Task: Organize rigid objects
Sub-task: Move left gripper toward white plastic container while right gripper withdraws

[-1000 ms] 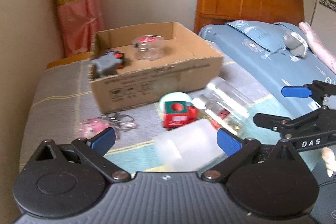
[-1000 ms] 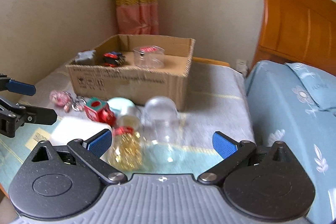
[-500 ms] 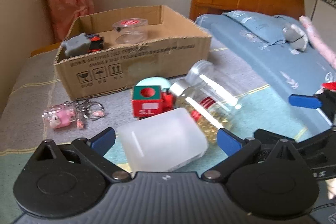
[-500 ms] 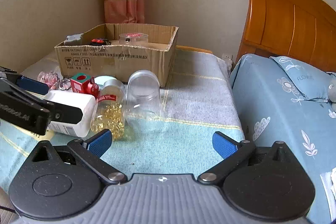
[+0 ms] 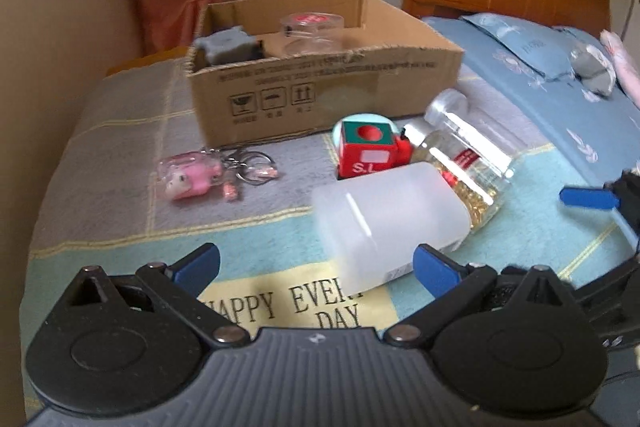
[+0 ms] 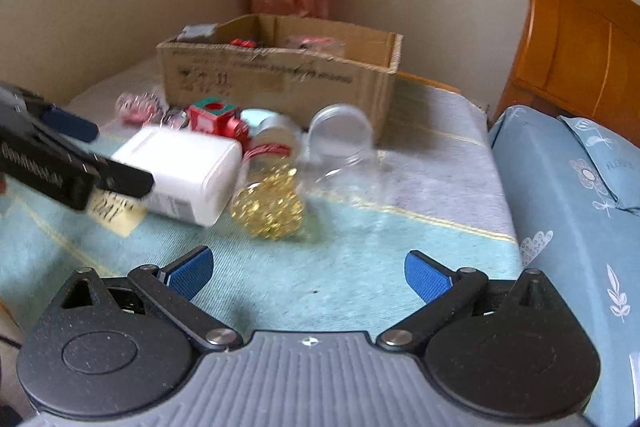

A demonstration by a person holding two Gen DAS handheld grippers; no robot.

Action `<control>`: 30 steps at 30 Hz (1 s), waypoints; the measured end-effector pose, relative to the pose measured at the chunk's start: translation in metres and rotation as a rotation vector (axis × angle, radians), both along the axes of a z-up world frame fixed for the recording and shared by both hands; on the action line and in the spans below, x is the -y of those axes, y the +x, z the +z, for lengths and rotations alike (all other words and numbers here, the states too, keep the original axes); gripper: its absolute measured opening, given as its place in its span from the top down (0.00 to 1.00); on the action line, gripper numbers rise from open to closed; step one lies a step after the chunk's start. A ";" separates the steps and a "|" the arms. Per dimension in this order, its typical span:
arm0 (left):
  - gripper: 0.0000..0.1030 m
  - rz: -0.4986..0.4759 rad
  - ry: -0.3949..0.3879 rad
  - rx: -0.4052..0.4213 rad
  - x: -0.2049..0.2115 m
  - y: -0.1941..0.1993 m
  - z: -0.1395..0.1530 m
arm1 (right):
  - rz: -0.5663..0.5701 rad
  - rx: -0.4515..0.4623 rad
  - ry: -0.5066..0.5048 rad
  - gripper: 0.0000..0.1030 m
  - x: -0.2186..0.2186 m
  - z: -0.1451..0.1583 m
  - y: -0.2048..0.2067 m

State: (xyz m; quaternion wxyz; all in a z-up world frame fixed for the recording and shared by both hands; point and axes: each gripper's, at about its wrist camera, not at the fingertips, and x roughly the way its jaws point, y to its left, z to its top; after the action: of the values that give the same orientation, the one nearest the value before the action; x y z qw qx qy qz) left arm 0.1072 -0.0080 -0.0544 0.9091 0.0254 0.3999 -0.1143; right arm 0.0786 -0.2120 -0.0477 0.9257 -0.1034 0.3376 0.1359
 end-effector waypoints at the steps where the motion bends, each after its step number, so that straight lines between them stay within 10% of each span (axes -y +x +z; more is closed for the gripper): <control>1: 0.01 -0.014 -0.018 0.005 0.000 0.000 0.002 | 0.005 -0.005 -0.012 0.00 -0.003 -0.002 0.000; 7: 0.01 -0.104 -0.047 0.014 0.030 0.016 0.007 | 0.002 -0.022 -0.034 0.00 -0.005 -0.012 -0.003; 14: 0.01 -0.114 0.108 0.004 0.062 0.025 -0.008 | 0.000 -0.052 0.025 0.00 0.005 -0.015 -0.005; 30: 0.01 -0.019 0.063 -0.012 -0.009 0.009 -0.013 | 0.020 -0.059 0.063 0.00 0.013 -0.017 -0.004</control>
State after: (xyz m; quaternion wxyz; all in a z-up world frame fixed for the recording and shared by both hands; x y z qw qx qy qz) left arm 0.1164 0.0005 -0.0678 0.9043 0.0571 0.4085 -0.1102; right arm 0.0749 -0.2246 -0.0648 0.9167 -0.0736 0.3592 0.1586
